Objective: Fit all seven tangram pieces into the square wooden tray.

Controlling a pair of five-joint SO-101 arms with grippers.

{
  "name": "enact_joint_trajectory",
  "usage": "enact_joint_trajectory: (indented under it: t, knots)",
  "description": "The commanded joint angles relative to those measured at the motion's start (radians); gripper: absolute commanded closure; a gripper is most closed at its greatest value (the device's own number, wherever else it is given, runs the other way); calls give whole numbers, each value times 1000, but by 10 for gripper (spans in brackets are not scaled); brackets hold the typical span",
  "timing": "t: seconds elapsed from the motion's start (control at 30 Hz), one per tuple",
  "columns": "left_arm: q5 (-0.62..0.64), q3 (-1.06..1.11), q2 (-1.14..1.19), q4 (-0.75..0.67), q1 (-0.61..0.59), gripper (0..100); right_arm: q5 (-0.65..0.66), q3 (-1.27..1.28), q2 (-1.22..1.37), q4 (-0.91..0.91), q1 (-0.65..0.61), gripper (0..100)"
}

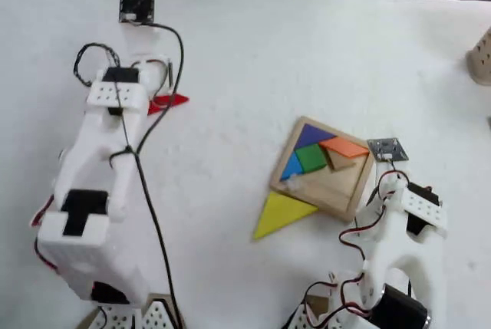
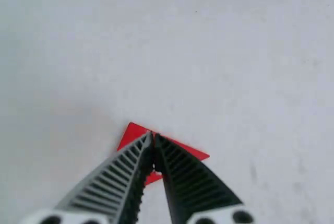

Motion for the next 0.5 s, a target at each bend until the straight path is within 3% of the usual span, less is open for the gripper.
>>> enact_joint_trajectory:
  t: [0.0, 0.47]
  knots:
    - [-5, -255, 183, 31, -19, 978, 18, -2, -12, 18, -12, 981]
    - [2, -772, 653, 121, -88, 977, 20, -2, -12, 18, -12, 981]
